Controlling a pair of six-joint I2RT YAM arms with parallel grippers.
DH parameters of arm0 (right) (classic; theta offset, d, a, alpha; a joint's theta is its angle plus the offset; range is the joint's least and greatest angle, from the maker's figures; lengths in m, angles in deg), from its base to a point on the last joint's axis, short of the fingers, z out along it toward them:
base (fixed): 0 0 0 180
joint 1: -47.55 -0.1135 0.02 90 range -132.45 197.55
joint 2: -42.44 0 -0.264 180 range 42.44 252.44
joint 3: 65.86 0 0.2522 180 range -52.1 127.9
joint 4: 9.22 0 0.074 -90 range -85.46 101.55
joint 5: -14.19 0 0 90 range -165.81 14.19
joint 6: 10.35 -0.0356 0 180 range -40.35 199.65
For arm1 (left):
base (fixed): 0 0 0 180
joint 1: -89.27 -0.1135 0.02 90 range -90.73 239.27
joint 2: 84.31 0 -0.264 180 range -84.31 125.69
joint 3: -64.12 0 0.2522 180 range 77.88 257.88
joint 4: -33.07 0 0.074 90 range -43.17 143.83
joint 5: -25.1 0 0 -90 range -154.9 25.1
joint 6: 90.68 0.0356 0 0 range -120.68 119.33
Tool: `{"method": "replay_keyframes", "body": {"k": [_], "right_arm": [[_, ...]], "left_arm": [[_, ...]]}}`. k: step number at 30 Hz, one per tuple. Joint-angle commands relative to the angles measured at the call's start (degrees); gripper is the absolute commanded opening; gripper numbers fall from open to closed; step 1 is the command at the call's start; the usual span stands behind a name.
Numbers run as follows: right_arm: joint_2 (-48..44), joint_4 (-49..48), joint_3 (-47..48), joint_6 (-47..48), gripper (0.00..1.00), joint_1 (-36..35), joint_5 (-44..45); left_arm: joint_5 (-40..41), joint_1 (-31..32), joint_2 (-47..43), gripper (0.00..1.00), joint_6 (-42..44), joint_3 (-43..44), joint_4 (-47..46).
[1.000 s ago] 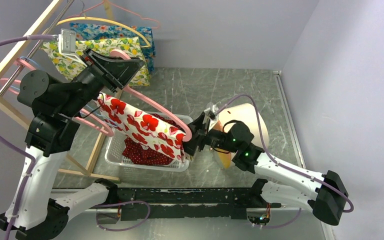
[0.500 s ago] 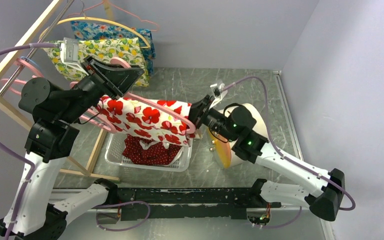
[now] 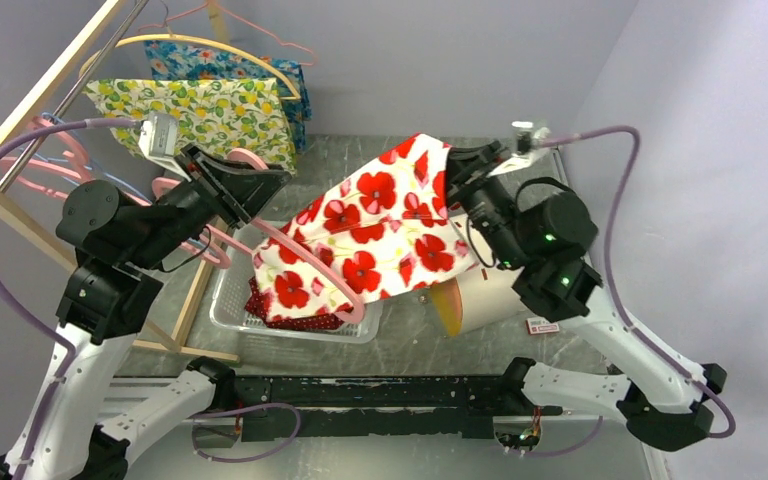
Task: Remove the skirt from the hanger
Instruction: Remove the skirt from the hanger, then place the skirt in the bin.
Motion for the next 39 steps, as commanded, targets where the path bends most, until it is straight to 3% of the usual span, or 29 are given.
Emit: {"method": "replay_keyframes", "body": {"k": [1,4,9,20,28,33,39], "right_arm": [[-6.53,-4.63,-1.92,3.76,0.00,0.09,10.55],[-8.78,-4.96,-2.39,7.50,0.00,0.05,13.83],[-6.97,2.96,1.38,11.75,0.00,0.10,19.95],[-2.62,15.09,5.63,9.63,0.00,0.07,16.54],[2.22,26.23,9.11,6.01,0.00,0.10,0.01],[4.80,37.30,13.16,2.74,0.00,0.04,4.11],[4.51,42.21,14.91,-0.90,0.00,0.02,10.39]], "left_arm": [[-1.32,0.23,-1.19,0.07,0.09,0.13,-1.76],[-1.73,0.23,-1.22,0.07,-0.34,-0.21,-2.00],[-1.88,0.23,-1.16,0.07,-0.81,-0.41,-2.48],[0.10,0.21,-1.69,0.07,-1.21,0.75,-2.72],[0.27,0.23,-2.31,0.07,-1.76,2.27,-4.05],[0.18,0.23,-2.83,0.07,-2.10,2.24,-4.36],[0.15,0.21,-3.28,0.07,-1.98,1.86,-4.57]]}}
